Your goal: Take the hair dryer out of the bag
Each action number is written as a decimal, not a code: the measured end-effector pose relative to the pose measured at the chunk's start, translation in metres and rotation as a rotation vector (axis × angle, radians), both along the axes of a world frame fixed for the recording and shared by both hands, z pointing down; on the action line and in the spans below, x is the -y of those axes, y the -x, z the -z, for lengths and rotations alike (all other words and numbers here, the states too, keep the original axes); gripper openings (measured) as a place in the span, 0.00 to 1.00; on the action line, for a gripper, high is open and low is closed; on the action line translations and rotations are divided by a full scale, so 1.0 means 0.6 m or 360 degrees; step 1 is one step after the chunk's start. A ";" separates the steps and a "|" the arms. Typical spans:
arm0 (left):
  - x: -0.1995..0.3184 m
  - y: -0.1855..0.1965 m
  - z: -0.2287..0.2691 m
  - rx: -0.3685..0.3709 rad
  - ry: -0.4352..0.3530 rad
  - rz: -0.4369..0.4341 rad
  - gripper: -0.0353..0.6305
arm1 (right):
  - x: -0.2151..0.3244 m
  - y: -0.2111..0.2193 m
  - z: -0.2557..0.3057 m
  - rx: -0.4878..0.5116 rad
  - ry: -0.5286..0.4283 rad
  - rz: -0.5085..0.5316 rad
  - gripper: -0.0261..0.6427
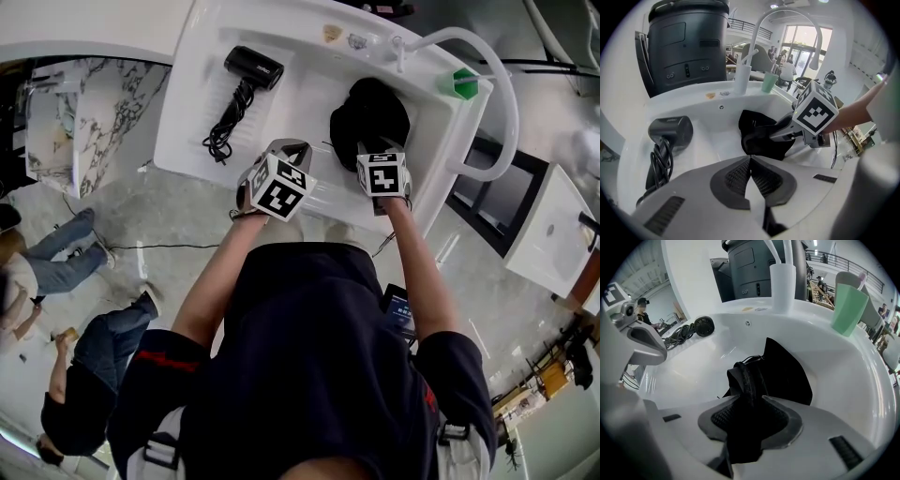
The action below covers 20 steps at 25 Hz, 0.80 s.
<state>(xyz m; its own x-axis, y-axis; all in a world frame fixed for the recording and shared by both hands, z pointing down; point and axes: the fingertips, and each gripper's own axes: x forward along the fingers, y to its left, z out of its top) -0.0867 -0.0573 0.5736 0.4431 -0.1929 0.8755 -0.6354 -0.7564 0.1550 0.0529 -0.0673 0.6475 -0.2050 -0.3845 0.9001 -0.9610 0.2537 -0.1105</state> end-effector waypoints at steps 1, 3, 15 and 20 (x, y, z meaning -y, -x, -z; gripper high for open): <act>0.001 -0.002 -0.001 -0.0006 0.0005 -0.0018 0.08 | 0.000 0.001 0.000 0.0000 0.0007 -0.0004 0.27; 0.005 -0.005 -0.003 -0.0011 0.0011 -0.0054 0.07 | 0.002 0.005 0.003 0.0006 0.0014 -0.0002 0.27; -0.009 -0.054 0.001 -0.0042 -0.0016 -0.0030 0.08 | -0.010 0.008 0.063 0.0129 -0.0162 0.0055 0.27; -0.044 -0.066 0.032 -0.0051 -0.0093 0.0082 0.08 | -0.040 0.002 0.097 0.0173 -0.0227 0.0141 0.27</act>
